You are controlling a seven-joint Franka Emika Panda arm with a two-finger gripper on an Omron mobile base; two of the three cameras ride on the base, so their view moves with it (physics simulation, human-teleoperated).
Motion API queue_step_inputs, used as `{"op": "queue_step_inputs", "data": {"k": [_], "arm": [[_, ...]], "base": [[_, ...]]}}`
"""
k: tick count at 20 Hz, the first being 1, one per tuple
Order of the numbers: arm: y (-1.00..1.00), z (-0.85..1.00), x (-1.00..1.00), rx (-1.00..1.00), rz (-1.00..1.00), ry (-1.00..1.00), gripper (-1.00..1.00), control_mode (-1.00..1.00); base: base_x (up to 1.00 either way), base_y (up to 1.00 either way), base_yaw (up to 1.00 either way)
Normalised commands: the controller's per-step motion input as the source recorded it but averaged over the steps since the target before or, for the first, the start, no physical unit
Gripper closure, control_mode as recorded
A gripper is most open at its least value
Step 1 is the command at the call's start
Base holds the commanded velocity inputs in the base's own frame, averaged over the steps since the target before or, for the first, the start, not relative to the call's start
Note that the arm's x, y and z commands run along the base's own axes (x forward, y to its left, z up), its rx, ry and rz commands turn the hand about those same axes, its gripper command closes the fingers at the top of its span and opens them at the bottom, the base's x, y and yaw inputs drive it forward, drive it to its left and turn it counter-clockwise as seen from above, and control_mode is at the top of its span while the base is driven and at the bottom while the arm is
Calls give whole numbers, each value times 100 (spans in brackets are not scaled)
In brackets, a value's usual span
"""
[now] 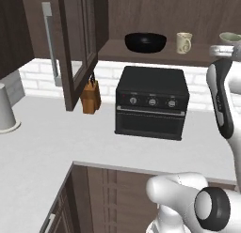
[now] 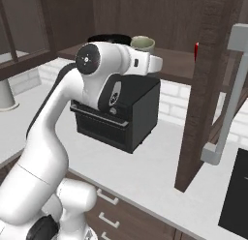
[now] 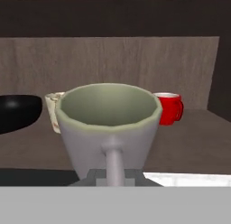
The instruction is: Gather all objects into one cabinet and sort the glasses and bowls to opposite sides.
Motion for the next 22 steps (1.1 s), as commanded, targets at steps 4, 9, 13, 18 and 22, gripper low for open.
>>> {"op": "queue_step_inputs", "data": {"k": [4,9,13,18,22], "arm": [[-24,-19,46,0,0,6,100,-100],[-13,-4,38,0,0,0,100,-100],[-12,-12,42,0,0,0,100,-100],[-18,-28,46,0,0,0,100,-100],[-27,-27,47,0,0,0,100,-100]], "base": [[0,0,0],[0,0,0],[0,0,0],[0,0,0],[0,0,0]]}}
